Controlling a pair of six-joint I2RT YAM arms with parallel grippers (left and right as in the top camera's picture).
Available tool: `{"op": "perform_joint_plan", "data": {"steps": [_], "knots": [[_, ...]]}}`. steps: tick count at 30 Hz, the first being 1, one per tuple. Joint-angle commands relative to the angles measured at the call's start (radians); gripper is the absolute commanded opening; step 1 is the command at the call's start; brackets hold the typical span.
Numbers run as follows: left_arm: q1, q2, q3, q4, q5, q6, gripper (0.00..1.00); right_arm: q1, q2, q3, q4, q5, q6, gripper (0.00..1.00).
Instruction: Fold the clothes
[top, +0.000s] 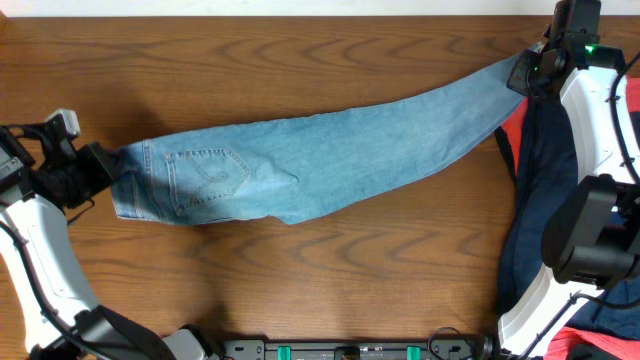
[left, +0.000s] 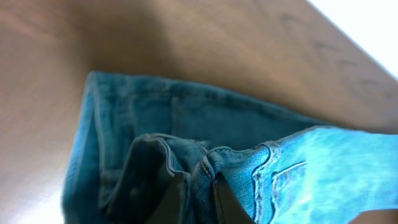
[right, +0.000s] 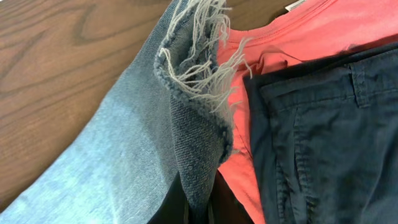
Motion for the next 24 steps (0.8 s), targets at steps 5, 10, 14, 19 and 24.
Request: {"op": "perform_joint_plan", "data": {"steps": [5,10,14,19,24], "knots": [[0.001,0.043,-0.005,0.039,-0.165,0.010,0.08,0.002,0.003,0.005,0.003,0.028,0.019,0.01],[-0.013,0.148,-0.006,0.095,-0.167,0.010,0.12,0.002,0.003,0.005,0.004,0.028,0.019,0.01],[-0.018,0.250,-0.006,0.090,-0.177,0.010,0.12,0.002,0.003,0.005,0.003,0.029,0.019,0.01],[-0.018,0.365,-0.006,0.135,-0.195,0.010,0.17,0.002,0.003,0.005,0.006,0.028,0.019,0.01],[-0.018,0.402,-0.006,0.201,-0.195,0.009,0.41,0.002,0.003,0.005,0.006,0.028,0.019,0.01]]}}
